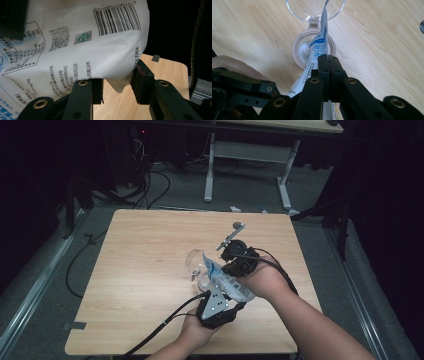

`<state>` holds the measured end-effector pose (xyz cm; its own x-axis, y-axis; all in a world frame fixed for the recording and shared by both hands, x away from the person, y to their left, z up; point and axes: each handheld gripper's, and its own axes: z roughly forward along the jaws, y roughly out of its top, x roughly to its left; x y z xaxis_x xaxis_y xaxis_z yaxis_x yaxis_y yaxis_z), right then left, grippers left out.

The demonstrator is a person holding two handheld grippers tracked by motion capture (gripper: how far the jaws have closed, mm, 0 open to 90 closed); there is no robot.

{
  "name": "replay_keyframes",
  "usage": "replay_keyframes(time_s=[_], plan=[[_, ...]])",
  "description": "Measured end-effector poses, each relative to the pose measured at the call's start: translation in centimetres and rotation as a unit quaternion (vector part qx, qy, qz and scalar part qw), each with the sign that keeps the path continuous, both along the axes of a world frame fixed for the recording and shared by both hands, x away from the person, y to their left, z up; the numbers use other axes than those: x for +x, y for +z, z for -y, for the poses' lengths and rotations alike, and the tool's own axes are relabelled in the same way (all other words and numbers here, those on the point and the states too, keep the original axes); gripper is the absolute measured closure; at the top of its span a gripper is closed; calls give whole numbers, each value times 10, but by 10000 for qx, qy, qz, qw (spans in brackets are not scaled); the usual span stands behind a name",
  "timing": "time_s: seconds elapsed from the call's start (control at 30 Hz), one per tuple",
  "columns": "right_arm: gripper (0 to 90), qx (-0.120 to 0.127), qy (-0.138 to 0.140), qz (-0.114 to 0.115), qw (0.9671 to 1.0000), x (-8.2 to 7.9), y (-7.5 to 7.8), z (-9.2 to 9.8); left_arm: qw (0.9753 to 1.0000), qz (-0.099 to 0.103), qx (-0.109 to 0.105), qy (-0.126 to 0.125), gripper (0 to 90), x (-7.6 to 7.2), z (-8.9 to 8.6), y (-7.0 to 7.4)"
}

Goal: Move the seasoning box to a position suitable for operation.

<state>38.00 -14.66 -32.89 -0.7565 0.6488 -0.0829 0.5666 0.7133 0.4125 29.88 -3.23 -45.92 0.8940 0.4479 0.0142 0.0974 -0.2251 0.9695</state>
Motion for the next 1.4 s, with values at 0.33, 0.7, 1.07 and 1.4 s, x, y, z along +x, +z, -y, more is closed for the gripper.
replay_keyframes(time_s=[0.33, 0.7, 1.07, 1.4], plan=[[900, 1, 10, 13, 10000, 0, 0, -1, 10000, 33, 2, -7, 660, 0, -1, 1], [900, 0, -5, 19, 10000, 1, 1, -1, 10000, 59, -1, 4, 662, -1, -2, 2], [900, 1, -21, 17, 10000, 2, 2, -4, 10000, 56, -39, 28, 663, 0, -4, 3], [900, -26, -14, -3, 10000, 3, 0, -6, 9999, 47, -72, 53, 664, 0, -5, 2]])
